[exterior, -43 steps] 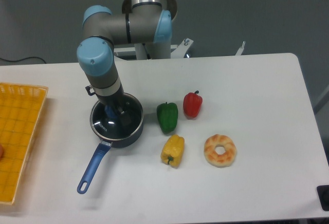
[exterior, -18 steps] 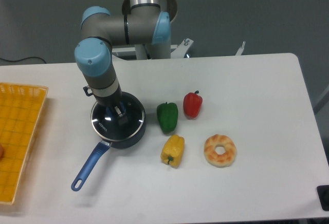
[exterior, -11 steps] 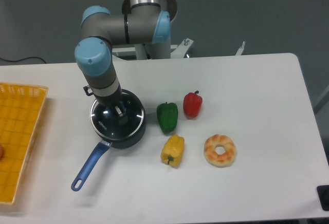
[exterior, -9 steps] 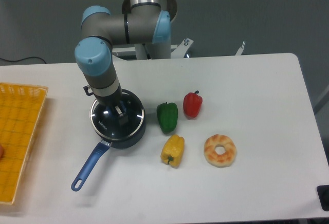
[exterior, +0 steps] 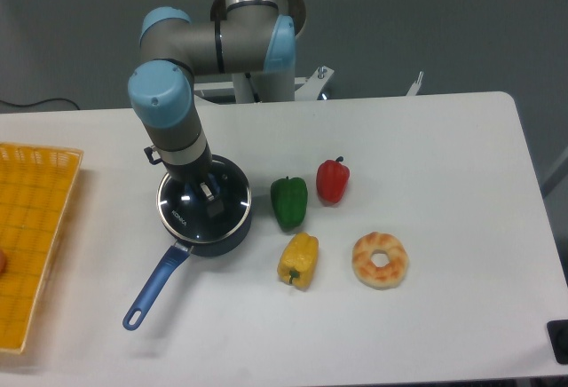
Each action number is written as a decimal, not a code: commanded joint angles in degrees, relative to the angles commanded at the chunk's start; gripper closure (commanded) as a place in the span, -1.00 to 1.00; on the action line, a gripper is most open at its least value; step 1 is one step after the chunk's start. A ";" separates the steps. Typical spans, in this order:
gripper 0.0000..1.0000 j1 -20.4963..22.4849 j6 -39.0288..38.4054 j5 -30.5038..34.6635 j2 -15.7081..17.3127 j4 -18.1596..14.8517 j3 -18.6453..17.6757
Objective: Open the lid
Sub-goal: 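Lift the glass lid by its knob off the saucepan rim, then carry the lifted lid away from the saucepan toward the green pepper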
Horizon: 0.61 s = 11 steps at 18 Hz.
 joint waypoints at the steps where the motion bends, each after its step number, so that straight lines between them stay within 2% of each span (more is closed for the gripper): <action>1: -0.22 0.00 -0.09 0.35 0.00 0.00 0.18; 11: 0.06 1.84 -0.09 2.20 0.00 0.00 1.23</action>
